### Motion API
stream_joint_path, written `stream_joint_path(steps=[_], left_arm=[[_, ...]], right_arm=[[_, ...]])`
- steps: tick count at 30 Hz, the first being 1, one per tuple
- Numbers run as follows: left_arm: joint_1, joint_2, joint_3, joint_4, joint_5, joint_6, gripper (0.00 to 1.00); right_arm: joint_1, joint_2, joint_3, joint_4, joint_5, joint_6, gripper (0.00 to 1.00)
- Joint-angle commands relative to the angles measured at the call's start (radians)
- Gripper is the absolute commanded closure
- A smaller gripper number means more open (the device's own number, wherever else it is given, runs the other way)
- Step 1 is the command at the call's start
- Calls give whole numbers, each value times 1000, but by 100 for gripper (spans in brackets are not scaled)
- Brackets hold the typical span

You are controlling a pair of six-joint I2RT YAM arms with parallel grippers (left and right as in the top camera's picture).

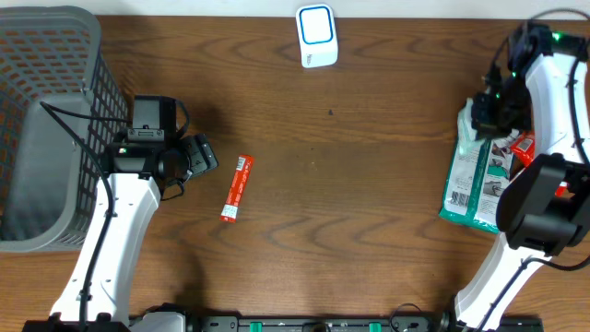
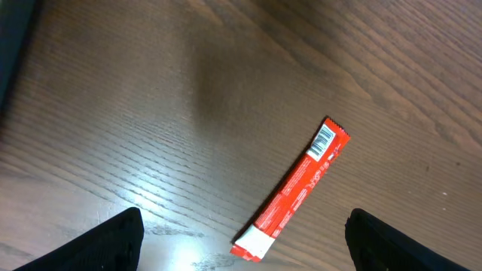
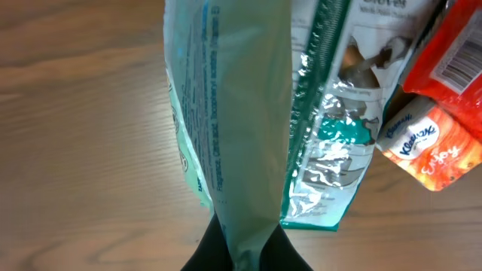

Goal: Scan the item barcode
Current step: 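Move the wipes packet right and release it on the glove packet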

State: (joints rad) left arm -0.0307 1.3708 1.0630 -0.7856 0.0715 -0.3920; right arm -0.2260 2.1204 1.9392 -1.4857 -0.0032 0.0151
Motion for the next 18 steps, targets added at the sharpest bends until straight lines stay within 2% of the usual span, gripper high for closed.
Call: stream_joint_path(steps=[1, 5, 6, 7, 8, 9, 10, 13, 16, 18], left_arm=[[2, -9, 21, -3, -13, 6, 13], [2, -9, 21, -3, -13, 6, 13], [2, -9, 21, -3, -13, 6, 13], [2, -9, 21, -3, -13, 6, 13], [2, -9, 21, -3, -13, 6, 13], [2, -9, 21, -3, -13, 6, 13], [2, -9, 21, -3, -13, 6, 13], [2, -9, 21, -3, -13, 6, 13], [2, -9, 21, -3, -13, 6, 13], [2, -9, 21, -3, -13, 6, 13]], right_arm=[[-46, -5, -99, 71, -2, 14, 99], [-77, -5, -180, 154, -2, 14, 96], [-81, -5, -190, 163, -2, 13, 87], [-88, -5, -195, 166, -2, 13, 67], [-89, -5, -195, 165, -2, 13, 59], [-92, -5, -195, 162, -1, 13, 44], [-95, -5, -193, 158, -1, 2, 35], [-98, -5, -193, 138, 27, -24, 28], [-97, -10, -180, 109, 59, -23, 28], [-89, -21, -170, 106, -29, -23, 28]])
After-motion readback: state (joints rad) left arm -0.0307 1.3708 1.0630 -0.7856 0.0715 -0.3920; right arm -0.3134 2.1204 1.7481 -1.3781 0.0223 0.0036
